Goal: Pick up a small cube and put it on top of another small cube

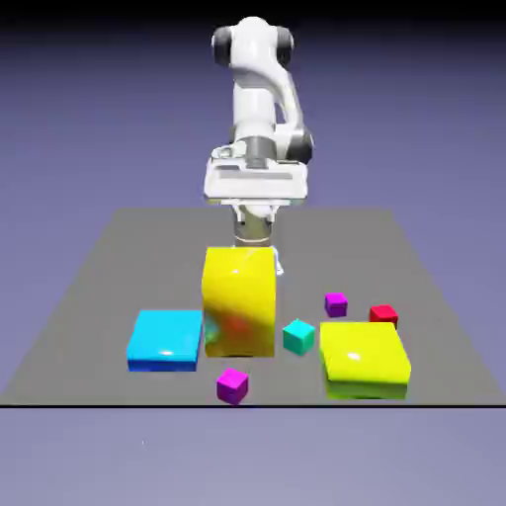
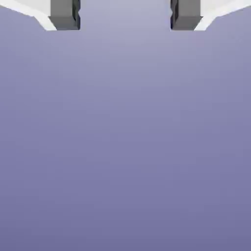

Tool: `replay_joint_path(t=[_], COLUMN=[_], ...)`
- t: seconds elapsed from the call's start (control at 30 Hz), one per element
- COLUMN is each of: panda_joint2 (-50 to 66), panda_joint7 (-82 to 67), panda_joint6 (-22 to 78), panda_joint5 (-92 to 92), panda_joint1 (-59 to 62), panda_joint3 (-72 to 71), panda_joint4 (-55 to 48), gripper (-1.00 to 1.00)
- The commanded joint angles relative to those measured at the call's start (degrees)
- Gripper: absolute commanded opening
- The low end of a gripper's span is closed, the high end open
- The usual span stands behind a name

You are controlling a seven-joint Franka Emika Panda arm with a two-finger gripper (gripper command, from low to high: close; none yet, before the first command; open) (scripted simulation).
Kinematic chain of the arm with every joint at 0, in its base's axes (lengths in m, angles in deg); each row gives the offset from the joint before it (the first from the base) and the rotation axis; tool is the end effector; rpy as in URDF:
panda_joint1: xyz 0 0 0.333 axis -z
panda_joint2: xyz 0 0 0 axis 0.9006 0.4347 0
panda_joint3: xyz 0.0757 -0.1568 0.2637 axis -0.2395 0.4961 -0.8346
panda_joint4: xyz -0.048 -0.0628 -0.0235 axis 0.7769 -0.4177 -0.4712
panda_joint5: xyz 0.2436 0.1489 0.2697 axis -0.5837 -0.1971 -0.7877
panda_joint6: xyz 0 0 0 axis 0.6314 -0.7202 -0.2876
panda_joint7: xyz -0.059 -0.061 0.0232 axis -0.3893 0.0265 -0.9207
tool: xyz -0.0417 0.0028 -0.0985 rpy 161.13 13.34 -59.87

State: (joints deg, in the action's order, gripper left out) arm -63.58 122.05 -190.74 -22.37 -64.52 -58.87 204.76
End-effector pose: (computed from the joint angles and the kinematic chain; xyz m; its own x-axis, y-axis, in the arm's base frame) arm 0.4003 0.0021 0.4522 0.5335 -0.6862 0.4946 -0.4992 -0.7274 -0.4708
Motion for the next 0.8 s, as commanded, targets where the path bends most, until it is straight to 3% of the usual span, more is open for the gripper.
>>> replay_joint_path(t=[0.0,0.77], panda_joint2=[2.08,49.84], panda_joint7=[0.69,16.62], panda_joint6=[1.63,39.00], panda_joint5=[-0.27,-6.39], panda_joint1=[0.33,8.00], panda_joint3=[-0.06,-1.38], panda_joint4=[-1.54,-36.97], gripper=[0.00,0.00])
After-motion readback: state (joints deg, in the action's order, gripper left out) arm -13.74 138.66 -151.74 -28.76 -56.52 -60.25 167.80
